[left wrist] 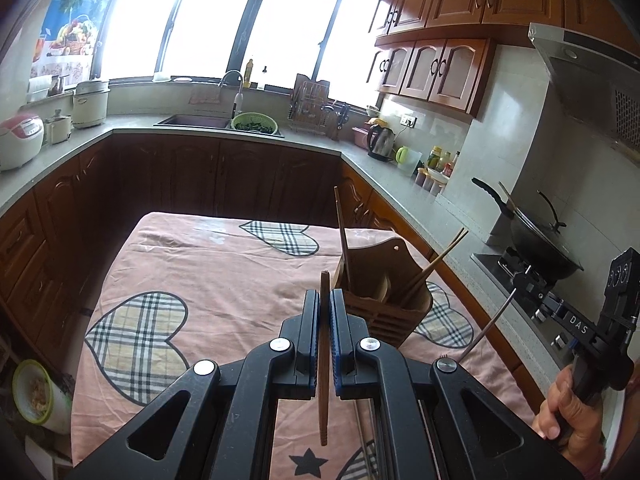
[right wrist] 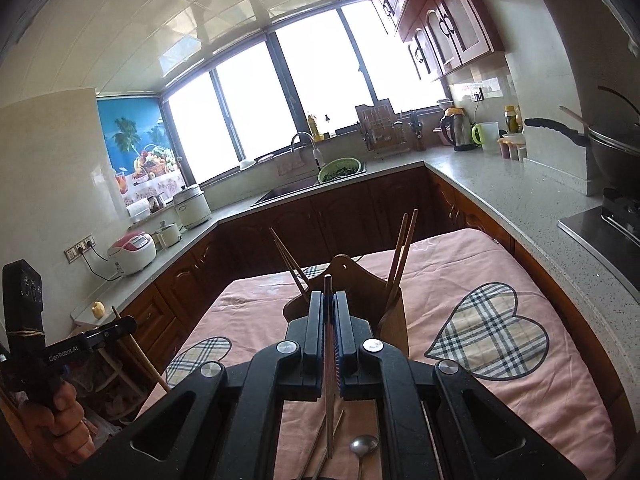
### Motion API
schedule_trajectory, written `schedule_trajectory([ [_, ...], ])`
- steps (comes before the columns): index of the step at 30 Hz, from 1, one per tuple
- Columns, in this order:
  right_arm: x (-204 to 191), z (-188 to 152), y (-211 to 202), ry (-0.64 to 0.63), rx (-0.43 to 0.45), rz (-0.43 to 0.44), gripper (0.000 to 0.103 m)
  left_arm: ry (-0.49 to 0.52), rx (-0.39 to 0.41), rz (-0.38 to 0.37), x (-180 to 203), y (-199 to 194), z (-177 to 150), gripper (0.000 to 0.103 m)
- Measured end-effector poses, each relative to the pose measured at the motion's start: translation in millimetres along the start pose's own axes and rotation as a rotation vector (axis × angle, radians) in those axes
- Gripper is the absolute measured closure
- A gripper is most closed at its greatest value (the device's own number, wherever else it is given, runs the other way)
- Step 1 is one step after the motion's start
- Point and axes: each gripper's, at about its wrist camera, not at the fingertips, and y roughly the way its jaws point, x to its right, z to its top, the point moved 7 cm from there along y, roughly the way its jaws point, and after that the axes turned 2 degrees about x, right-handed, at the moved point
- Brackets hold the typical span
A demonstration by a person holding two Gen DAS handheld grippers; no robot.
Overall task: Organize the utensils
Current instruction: 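Lift both held chopsticks, carry them over the wooden holder and lower them in, then open both tools and move them back down to the remaining utensils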
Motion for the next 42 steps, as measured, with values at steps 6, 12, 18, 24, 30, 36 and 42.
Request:
schedule_trajectory([
  [6, 5, 22, 5, -0.006, 0.042, -0.013, 0.099, 0.008, 0.04, -0.015, 7, 19, 23, 0.099],
  [12, 7, 55, 9, -0.021, 0.112, -0.026, 0.099, 0.021, 0.104, -0.028, 15, 39, 52, 0.099],
  [18, 11, 82, 15, -0.032, 0.178, -0.041, 0.099, 0.026, 0.169, -0.04, 21, 69, 78, 0.099],
  [24, 14, 97, 31, -0.04, 0.223, -0.05, 0.099, -0.004, 0.195, -0.039, 21, 113, 92, 0.099],
  [30, 24, 84, 57, -0.047, 0.214, -0.077, 0.099, -0.057, 0.159, -0.015, 10, 168, 80, 0.099],
  [36, 40, 50, 85, -0.02, 0.152, -0.102, 0.099, -0.059, 0.103, 0.014, 6, 219, 61, 0.099],
  [42, 53, 21, 101, 0.011, 0.093, -0.112, 0.099, -0.027, 0.046, 0.024, 11, 251, 46, 0.099],
])
